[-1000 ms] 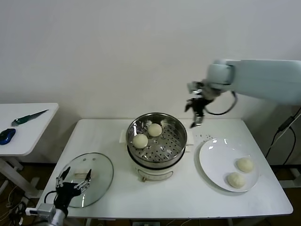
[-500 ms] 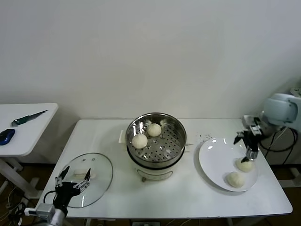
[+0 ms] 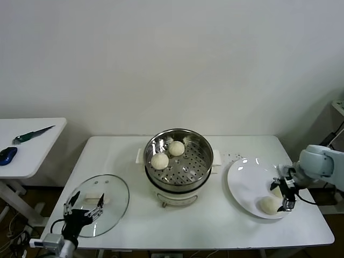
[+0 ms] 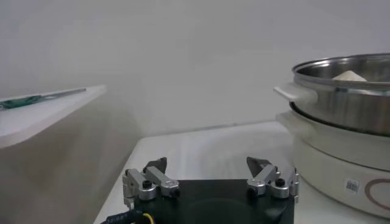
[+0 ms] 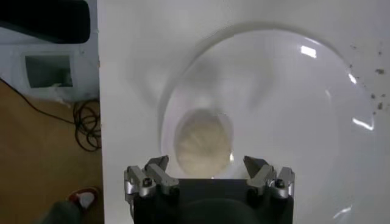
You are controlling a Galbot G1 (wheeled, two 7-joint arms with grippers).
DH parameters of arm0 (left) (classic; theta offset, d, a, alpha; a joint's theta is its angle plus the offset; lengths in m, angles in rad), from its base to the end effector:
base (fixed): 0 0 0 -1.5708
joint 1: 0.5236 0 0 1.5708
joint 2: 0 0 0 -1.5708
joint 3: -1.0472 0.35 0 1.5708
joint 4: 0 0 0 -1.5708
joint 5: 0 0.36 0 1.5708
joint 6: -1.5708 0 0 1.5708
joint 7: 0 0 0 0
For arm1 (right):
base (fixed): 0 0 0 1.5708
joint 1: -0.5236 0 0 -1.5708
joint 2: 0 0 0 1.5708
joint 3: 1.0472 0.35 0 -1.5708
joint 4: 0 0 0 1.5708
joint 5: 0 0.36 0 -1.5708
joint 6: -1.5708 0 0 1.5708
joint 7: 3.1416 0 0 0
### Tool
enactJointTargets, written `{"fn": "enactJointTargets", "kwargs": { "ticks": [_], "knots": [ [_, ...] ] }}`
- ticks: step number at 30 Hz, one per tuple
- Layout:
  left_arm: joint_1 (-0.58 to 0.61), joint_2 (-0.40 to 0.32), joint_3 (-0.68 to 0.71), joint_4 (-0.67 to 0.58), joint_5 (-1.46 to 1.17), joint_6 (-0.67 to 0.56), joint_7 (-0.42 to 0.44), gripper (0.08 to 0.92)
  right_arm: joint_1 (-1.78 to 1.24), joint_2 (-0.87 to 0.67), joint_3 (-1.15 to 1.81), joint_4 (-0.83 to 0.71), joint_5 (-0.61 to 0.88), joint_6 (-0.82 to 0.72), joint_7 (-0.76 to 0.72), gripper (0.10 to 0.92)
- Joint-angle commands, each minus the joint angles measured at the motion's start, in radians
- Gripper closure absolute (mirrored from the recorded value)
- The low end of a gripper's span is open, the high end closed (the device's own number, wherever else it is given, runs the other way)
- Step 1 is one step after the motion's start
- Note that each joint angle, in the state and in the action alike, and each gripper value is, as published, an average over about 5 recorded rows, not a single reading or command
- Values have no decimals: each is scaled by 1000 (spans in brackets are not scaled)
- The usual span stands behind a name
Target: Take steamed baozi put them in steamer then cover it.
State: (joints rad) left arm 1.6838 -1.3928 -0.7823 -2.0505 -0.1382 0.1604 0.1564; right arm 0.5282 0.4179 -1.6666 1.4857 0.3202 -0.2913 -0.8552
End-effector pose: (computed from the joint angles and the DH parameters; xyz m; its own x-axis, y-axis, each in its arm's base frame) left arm 0.1493 0.1130 -0.3174 -0.9574 -0.0075 0.2886 0.0261 0.9933 0.1124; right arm 0.4223 -0.2293 -0.2063 -0.0607 -0.0305 0.9977 -0.9955 0.0745 -0.0583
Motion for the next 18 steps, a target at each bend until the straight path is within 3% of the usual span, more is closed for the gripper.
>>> {"fn": "enactJointTargets", "kwargs": {
  "ticks": [1,18],
  "knots": [
    [0,-1,0,1,1,0,0,177,-169,-26,139,-22,-60,-10,19,203],
    [3,-2,3,2,4,-2,-1,177,-178,21,158,-54,-28,-17,23,238]
  ]
}}
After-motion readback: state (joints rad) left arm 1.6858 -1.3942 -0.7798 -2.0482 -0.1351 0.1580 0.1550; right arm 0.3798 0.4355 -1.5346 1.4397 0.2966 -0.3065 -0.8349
